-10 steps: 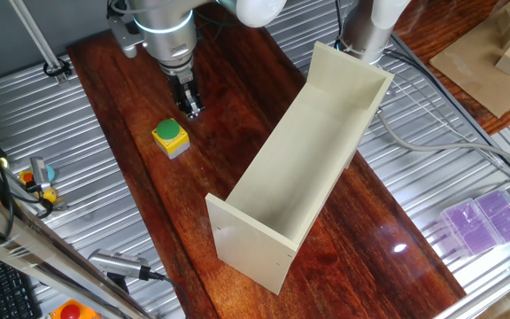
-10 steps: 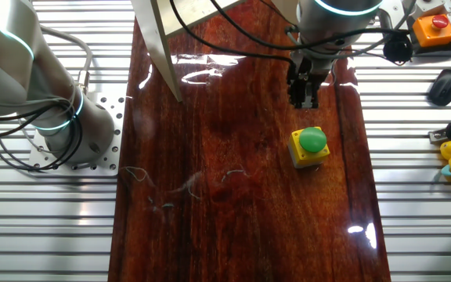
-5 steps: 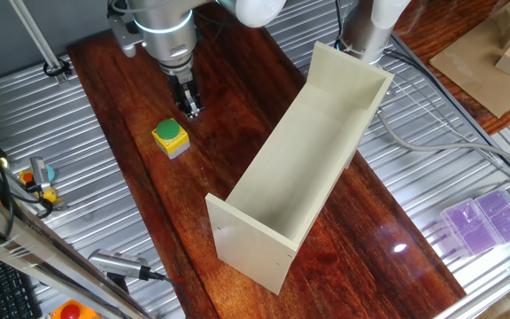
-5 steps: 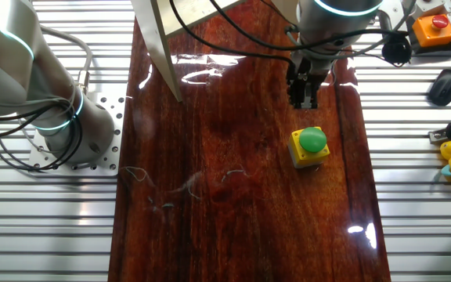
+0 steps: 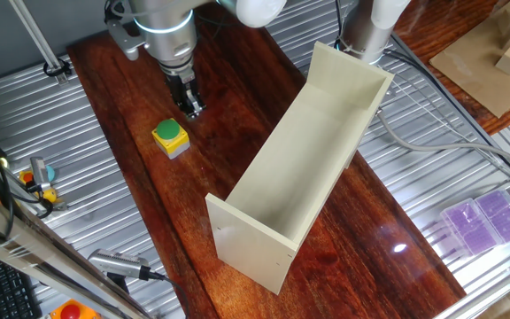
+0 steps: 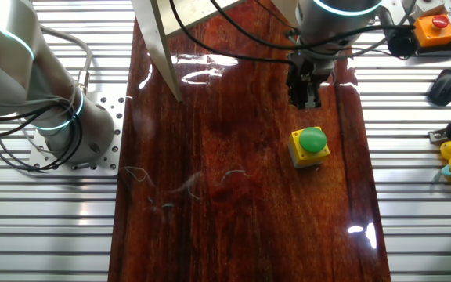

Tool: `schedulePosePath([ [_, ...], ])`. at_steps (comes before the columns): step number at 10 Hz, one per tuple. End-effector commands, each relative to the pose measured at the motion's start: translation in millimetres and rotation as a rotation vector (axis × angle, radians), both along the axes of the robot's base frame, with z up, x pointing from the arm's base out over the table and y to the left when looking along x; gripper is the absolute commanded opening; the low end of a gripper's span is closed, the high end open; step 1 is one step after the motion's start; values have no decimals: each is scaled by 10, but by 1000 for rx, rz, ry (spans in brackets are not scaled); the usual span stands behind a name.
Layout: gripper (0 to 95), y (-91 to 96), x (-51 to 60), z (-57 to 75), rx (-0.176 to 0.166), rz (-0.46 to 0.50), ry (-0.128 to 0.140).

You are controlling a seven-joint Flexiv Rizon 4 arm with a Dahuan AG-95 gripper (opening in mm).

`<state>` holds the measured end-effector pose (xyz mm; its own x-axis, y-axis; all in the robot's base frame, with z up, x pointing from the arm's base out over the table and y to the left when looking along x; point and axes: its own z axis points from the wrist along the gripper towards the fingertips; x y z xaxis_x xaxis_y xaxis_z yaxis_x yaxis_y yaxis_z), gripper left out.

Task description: Put the object on the shelf

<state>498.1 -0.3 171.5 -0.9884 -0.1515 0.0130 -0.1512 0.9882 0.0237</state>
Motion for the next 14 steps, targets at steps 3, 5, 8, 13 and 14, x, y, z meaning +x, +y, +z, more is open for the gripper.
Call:
schedulePosePath([
  [3, 0, -44, 41, -26, 1, 83, -19],
  [5, 0, -190, 141, -59, 5, 129, -25],
  [8, 0, -372, 311, -52, 7, 191, -27],
  [13, 0, -538, 448, -11, 6, 254, -19],
  [14, 0, -538, 448, -10, 2, 253, -18],
])
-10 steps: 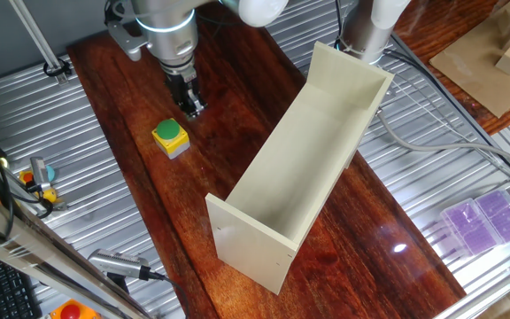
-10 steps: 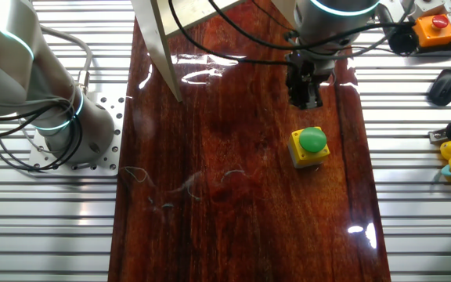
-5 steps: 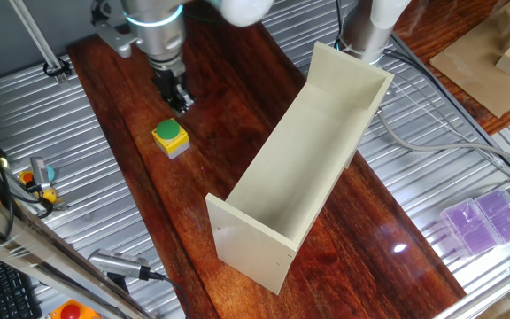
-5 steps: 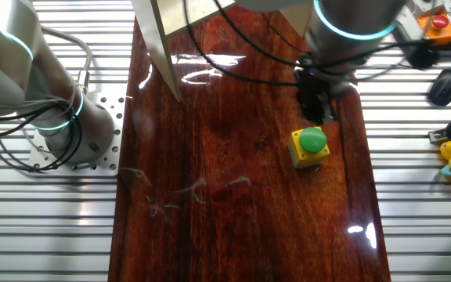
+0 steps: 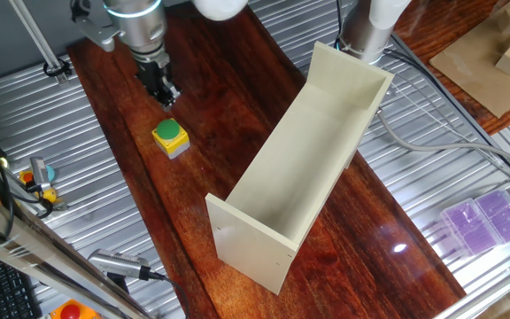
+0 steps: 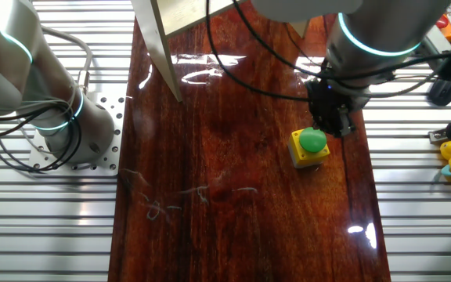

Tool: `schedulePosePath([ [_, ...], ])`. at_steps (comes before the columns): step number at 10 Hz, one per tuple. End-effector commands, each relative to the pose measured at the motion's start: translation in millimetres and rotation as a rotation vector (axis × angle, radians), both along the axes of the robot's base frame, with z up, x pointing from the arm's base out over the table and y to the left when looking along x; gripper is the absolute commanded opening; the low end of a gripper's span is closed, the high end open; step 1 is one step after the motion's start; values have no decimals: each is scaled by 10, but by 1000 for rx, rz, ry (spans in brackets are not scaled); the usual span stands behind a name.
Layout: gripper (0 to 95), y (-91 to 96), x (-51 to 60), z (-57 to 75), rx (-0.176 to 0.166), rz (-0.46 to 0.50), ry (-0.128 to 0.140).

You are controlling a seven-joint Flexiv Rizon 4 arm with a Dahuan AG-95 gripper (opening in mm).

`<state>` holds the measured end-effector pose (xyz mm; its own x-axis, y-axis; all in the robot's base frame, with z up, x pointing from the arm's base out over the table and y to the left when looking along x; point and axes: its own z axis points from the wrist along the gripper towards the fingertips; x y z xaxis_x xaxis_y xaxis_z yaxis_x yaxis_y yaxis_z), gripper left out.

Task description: Put the object on the shelf

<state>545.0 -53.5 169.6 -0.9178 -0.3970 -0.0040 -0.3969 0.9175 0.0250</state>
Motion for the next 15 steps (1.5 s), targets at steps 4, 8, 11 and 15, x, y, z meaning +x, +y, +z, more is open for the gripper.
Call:
schedulePosePath([
  [4, 0, -4, -23, 13, 6, -25, 6],
  [8, 0, -4, -23, 13, 3, 12, 0],
  [11, 380, -8, -3, -6, 14, -20, -9],
  [15, 760, -51, 171, -189, 77, -119, -17],
])
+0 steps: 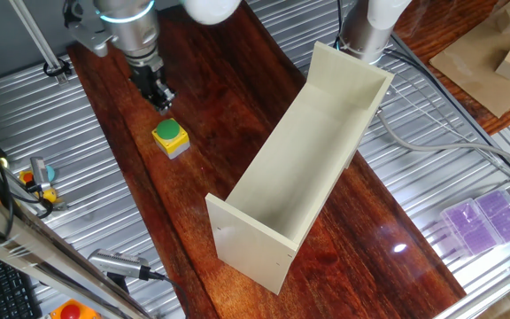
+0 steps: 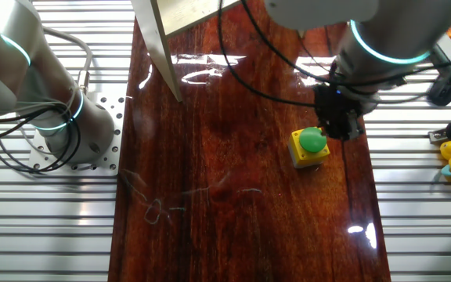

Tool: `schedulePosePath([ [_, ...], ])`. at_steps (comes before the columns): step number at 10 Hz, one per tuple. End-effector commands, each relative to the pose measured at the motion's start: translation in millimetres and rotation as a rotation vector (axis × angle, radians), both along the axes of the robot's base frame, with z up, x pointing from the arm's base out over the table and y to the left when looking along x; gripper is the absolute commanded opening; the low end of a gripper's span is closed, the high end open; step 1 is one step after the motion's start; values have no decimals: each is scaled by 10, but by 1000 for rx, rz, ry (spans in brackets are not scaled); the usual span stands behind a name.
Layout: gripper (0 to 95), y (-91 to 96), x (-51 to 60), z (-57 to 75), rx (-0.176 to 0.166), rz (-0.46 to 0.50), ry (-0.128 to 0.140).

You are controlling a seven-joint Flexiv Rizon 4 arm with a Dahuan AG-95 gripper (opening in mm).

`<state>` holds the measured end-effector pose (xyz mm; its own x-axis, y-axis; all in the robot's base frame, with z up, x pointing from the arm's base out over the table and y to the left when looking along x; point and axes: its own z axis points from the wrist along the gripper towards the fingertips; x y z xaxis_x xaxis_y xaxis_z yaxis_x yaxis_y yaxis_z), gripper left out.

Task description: Put the object on the shelf

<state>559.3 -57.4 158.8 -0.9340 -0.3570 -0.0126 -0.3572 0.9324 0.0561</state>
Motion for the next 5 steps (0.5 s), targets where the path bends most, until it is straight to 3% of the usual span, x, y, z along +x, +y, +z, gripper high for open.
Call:
schedulePosePath([
  [1, 760, -31, 61, -157, 45, -83, -23],
  [3, 760, -71, 106, -293, 40, -94, -33],
  [5, 760, -71, 106, -293, 31, -108, -26],
])
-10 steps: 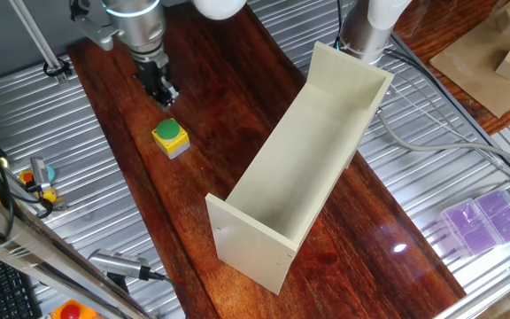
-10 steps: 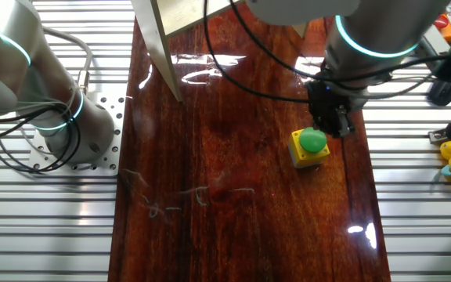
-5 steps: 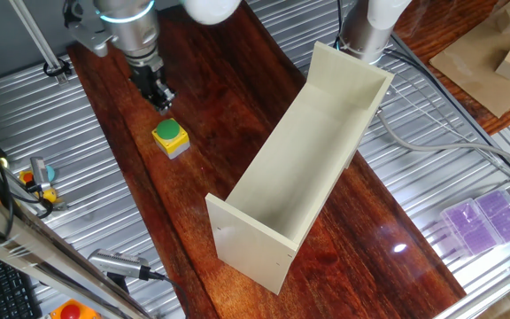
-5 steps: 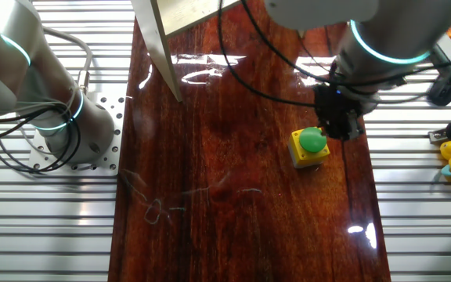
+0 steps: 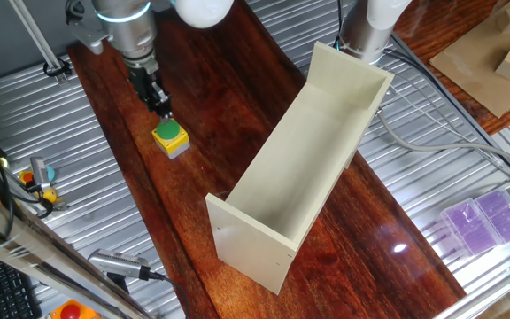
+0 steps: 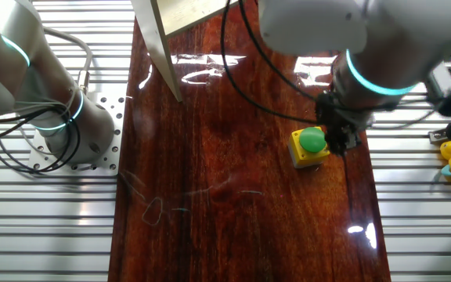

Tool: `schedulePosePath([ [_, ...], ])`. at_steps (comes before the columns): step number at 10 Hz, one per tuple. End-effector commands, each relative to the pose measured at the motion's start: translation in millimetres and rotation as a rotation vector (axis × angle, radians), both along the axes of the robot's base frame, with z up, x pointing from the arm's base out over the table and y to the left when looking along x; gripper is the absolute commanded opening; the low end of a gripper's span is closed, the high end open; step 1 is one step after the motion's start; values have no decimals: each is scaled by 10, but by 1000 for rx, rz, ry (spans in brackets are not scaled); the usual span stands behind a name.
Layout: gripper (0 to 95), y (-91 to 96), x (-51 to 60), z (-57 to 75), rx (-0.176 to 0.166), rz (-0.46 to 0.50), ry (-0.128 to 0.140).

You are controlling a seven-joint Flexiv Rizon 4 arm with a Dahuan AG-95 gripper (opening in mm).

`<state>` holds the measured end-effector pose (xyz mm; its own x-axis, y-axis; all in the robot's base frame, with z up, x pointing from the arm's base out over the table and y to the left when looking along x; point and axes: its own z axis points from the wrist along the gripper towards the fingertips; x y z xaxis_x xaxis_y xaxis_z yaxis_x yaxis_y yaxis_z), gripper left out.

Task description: Put the object on the shelf

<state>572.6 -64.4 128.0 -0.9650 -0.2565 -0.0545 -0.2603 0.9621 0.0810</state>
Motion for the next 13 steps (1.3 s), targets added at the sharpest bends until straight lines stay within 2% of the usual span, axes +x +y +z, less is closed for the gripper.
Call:
schedulePosePath([
  [1, 950, -1, -27, 15, -6, -10, 7],
  [3, 950, 7, -25, 10, -10, -35, 11],
  [7, 950, 111, 37, -172, -12, -98, 9],
  [8, 950, 121, 52, -251, -21, -105, 9],
  [13, 950, 119, 52, -262, -47, -90, 13],
])
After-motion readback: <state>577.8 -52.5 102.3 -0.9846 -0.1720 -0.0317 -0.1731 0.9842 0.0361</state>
